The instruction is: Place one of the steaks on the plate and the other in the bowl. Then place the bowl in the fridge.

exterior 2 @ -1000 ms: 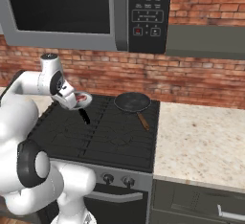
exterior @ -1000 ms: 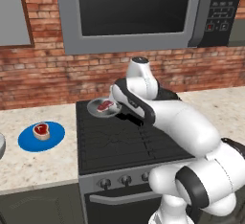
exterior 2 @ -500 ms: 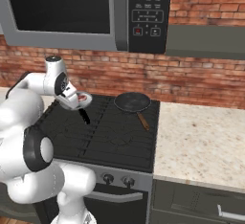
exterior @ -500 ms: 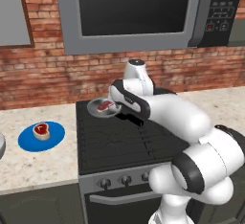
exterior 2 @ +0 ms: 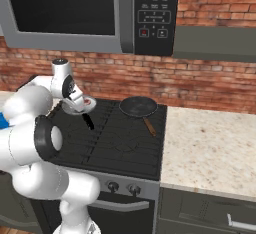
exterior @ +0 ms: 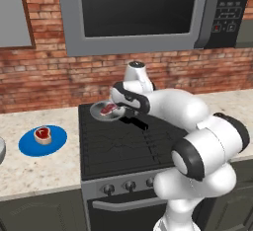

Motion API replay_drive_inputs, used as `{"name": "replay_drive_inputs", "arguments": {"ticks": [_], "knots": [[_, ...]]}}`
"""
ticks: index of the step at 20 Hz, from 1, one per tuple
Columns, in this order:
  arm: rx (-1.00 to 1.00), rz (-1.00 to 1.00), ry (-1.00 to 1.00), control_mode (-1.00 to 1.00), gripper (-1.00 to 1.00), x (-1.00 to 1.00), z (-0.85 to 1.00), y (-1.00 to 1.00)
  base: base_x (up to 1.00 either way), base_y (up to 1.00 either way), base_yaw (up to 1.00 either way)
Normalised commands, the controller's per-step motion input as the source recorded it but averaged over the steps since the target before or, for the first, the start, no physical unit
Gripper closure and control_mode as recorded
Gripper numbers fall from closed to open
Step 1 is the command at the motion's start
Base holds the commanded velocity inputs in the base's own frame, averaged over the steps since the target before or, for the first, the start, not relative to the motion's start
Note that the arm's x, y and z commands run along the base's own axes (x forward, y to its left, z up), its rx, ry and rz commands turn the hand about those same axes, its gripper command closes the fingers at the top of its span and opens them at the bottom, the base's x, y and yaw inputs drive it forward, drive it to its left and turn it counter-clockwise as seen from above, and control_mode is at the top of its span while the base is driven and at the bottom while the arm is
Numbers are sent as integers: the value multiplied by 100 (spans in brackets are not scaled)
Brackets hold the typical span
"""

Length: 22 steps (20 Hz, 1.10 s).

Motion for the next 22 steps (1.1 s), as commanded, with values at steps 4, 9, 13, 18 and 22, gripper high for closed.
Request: {"name": "replay_drive_inputs", "arguments": {"ticks": [4,9,13,18,22], "knots": [[0,-3,2,-100,-100,49,-9,14,0,0,0],[0,-3,1,-100,-100,52,-6,13,0,0,0],[0,-1,3,-100,-100,28,-18,4,0,0,0],[0,-2,3,-100,-100,29,-25,11,0,0,0],[-1,-2,1,-100,-100,38,-11,10,0,0,0]]}}
